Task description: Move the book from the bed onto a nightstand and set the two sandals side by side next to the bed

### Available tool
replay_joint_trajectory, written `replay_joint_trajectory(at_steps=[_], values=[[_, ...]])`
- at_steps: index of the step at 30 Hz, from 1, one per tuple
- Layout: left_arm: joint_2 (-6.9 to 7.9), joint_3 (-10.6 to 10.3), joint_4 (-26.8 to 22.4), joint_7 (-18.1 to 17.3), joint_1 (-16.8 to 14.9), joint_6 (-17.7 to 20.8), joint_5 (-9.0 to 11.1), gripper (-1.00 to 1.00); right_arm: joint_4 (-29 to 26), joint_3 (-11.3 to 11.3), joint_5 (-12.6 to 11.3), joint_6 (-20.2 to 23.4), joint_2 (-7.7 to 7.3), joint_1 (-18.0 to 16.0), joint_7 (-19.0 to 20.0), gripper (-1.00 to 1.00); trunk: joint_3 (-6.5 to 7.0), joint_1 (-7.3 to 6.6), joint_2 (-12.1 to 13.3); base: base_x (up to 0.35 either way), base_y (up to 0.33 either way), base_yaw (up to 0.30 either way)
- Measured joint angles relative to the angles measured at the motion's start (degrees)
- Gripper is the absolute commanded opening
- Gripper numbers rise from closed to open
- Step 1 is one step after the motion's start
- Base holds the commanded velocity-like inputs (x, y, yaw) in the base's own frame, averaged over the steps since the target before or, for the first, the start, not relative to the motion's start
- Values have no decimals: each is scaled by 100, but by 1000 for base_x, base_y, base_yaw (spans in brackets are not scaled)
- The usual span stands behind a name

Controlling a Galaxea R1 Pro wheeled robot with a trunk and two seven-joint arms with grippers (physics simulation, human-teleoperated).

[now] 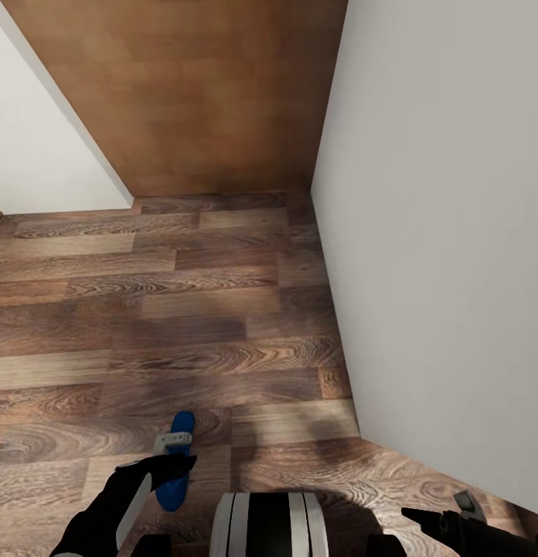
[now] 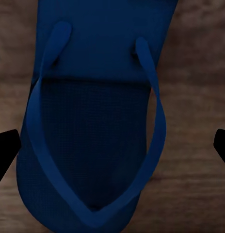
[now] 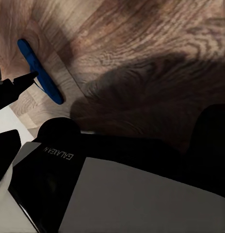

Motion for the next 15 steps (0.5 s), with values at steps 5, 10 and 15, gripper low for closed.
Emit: replay_joint_trajectory(at_steps=[5, 10, 15], values=[[3, 0, 0, 0, 0, -1, 0, 100, 0, 0, -1, 0, 0, 0, 0, 100, -1, 0, 0, 0, 0, 0], [3, 0, 0, 0, 0, -1, 0, 100, -1, 0, -2, 0, 0, -1, 0, 100, -1, 0, 0, 0, 0, 0], [4, 0, 0, 0, 0, 1, 0, 100, 0, 0, 0, 0, 0, -1, 0, 100, -89, 10, -5, 0, 0, 0]])
